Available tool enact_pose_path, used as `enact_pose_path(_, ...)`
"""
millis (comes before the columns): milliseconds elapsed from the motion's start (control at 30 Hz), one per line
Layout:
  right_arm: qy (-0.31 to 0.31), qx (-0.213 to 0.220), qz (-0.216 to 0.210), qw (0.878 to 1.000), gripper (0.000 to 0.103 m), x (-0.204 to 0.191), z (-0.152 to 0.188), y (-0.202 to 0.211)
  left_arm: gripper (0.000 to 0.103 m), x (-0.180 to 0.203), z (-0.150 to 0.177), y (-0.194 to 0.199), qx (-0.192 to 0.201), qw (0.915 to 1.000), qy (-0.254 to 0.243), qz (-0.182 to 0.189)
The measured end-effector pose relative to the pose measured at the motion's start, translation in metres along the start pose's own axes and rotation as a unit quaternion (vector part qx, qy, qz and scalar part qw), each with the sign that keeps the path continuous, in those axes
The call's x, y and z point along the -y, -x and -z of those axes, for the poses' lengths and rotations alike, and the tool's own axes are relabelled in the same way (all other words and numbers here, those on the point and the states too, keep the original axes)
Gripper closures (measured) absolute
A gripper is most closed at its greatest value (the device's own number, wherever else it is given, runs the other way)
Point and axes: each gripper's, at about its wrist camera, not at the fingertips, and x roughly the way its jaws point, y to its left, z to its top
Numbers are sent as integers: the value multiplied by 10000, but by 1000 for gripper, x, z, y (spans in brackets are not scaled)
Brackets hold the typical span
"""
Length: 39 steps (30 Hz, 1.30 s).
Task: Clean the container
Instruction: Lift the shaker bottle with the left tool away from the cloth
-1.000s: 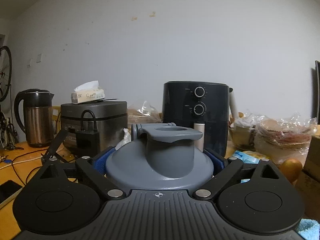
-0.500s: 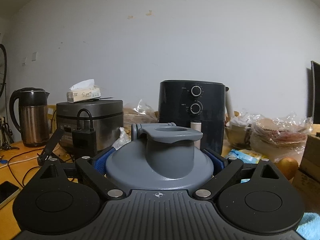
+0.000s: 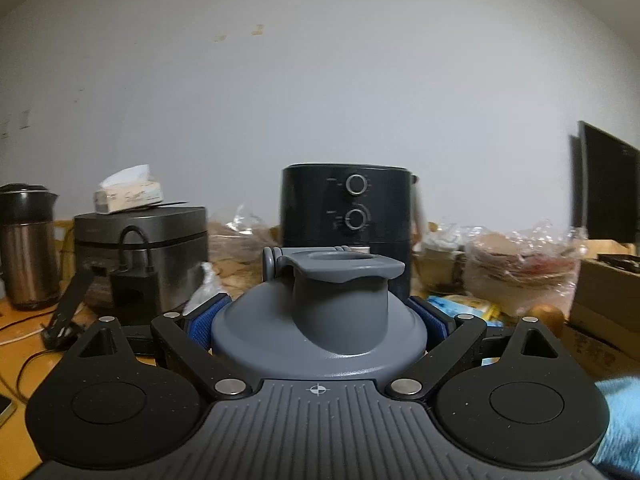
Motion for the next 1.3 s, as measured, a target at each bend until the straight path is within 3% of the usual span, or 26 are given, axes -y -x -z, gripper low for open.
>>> enact_pose_path(567,49,23,68,10000,82,0,-3,0,9,-32,4,-4,54,9952,-27,980)
enact_pose_path(1300,227,162,271,9992,82,-6,-7,0,9,-42,-3,1,207,9957,151,885)
